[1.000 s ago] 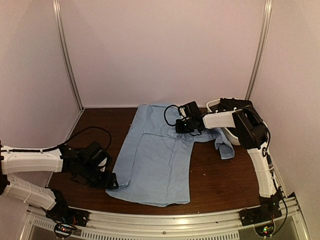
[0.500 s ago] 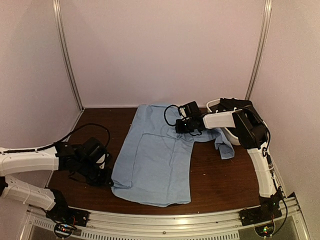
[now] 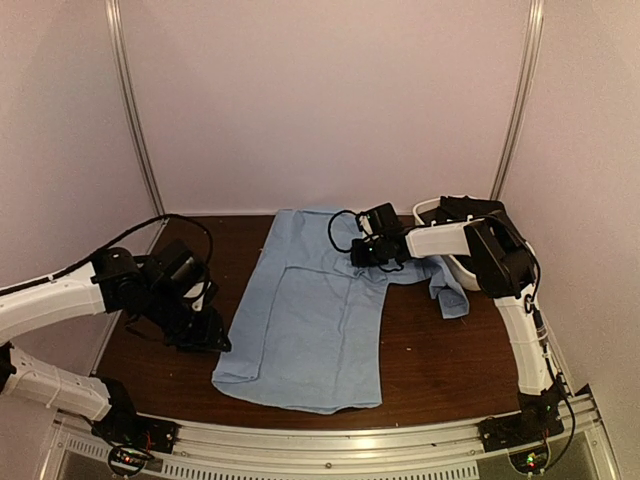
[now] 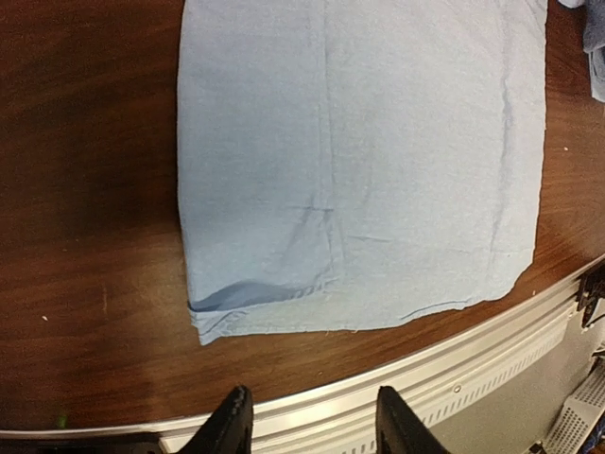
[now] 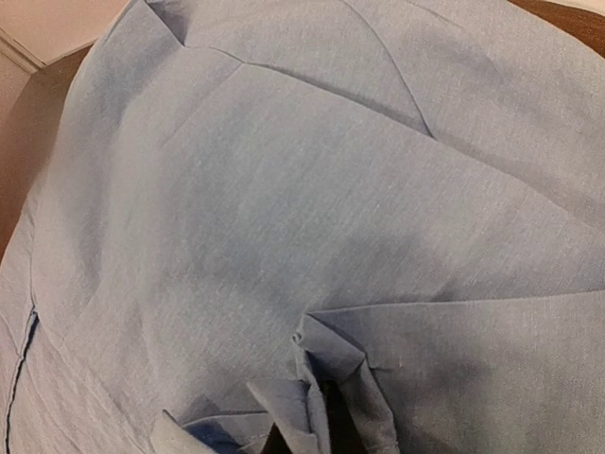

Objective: Fold and stack the long sleeve shirts
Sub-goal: Adjust the sleeve of the 1/3-folded shirt, then move the 1/3-folded shirt to the center of the board, then adjust the sleeve of the 1/3-folded shirt.

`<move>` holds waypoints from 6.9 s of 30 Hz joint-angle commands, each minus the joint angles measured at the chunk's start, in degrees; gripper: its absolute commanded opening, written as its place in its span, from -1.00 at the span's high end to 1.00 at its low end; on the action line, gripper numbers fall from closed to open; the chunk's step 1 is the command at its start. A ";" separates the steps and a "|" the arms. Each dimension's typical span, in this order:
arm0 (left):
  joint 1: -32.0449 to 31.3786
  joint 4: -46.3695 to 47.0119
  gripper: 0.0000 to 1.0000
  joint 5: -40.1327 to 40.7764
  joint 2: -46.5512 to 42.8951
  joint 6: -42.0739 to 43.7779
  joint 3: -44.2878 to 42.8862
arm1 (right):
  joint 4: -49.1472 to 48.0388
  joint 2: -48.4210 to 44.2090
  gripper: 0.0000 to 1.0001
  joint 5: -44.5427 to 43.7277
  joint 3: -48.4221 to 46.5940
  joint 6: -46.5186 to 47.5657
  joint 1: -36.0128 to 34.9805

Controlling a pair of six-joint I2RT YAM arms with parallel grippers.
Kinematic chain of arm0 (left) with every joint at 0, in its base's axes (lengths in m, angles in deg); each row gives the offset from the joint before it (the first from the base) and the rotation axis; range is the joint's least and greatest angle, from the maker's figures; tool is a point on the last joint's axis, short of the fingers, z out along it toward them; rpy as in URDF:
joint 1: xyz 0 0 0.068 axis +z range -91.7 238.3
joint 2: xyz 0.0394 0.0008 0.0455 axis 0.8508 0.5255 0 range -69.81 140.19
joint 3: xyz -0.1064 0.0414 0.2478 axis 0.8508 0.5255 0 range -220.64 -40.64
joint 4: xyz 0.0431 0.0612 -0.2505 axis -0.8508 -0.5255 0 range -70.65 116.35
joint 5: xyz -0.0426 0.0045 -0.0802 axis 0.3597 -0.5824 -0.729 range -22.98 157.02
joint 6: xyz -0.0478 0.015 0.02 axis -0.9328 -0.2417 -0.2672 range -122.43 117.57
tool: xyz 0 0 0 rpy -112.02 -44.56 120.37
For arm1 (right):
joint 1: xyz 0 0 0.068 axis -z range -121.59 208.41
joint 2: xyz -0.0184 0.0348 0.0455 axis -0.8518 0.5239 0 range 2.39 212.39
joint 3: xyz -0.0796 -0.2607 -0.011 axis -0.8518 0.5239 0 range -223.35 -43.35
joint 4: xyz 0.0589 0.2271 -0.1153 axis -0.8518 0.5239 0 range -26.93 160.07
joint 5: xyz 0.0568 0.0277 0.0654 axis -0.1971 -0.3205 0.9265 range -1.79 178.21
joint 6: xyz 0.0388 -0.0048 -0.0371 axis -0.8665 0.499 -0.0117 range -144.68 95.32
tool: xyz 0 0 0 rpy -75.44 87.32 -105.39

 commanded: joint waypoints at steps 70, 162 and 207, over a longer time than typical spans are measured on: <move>0.76 11.76 -0.13 3.56 8.14 5.20 1.01 | 5.21 -11.33 1.00 2.48 6.02 0.96 -1.35; -16.37 29.13 1.00 29.96 8.48 -5.59 1.04 | 1.74 -15.80 -0.26 1.88 10.21 -1.67 -12.08; 10.51 33.50 0.10 9.78 9.62 10.08 5.74 | 6.10 -5.50 0.24 3.05 -1.11 -3.11 -13.18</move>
